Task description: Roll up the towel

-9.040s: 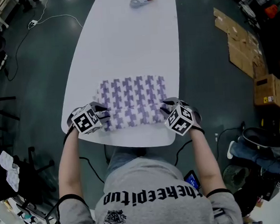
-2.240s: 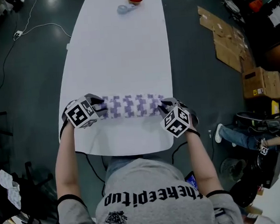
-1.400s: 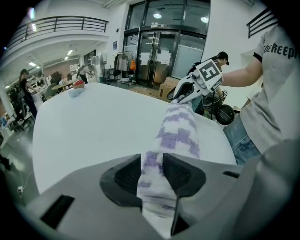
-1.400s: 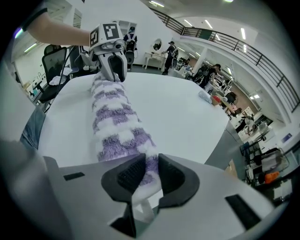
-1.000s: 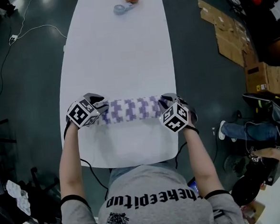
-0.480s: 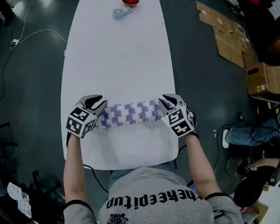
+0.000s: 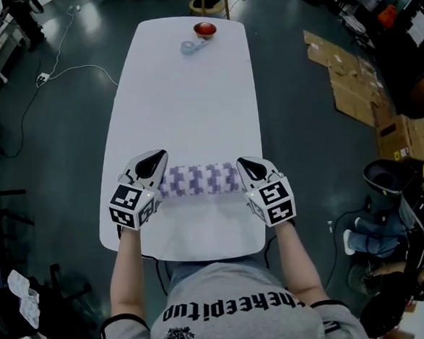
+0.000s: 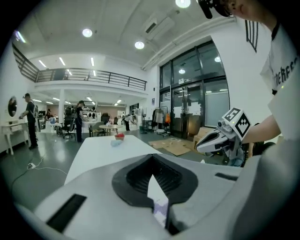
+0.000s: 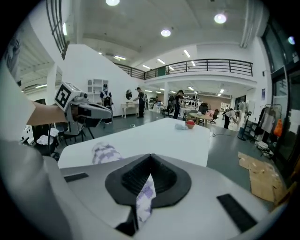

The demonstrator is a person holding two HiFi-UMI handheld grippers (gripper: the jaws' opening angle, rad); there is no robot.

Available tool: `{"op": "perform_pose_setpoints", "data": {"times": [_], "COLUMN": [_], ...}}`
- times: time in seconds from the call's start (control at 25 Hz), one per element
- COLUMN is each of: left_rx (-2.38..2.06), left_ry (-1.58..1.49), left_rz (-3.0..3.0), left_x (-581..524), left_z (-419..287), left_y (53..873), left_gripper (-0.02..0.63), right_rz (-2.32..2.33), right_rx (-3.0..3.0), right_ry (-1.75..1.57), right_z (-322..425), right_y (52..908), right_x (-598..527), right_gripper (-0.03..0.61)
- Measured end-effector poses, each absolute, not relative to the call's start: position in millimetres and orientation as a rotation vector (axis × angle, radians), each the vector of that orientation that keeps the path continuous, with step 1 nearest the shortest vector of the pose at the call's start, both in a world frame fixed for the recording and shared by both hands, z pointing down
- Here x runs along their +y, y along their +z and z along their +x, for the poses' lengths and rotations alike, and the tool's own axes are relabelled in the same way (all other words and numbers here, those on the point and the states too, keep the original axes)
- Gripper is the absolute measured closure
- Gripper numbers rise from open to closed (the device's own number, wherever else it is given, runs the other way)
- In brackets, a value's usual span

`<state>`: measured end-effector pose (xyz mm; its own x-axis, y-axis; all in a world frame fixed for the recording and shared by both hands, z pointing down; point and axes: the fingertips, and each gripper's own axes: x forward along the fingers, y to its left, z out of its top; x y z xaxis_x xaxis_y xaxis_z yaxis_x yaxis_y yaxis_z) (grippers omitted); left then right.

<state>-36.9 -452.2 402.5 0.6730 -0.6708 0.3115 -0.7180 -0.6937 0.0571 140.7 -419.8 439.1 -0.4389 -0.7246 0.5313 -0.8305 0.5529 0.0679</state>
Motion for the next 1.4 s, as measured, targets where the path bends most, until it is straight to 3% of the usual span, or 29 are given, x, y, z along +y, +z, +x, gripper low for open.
{"op": "perform_pose_setpoints", "data": {"times": [0.32, 1.4], "left_rx": [-1.299, -1.875], "left_ry": [0.215, -0.212], "left_rz": [2.774, 2.717], "left_x": [-371, -127], "left_z": [3, -37], "left_y": [268, 155], "left_gripper": [0.609, 0.609], "right_rz": [1.339, 1.660], "right_rx": [-2.399, -2.544], "right_ry": [0.120, -0.300], "right_z": [163, 197], "right_y": [311, 184], "right_x": [-358, -145], "right_gripper": [0.575, 0.575]}}
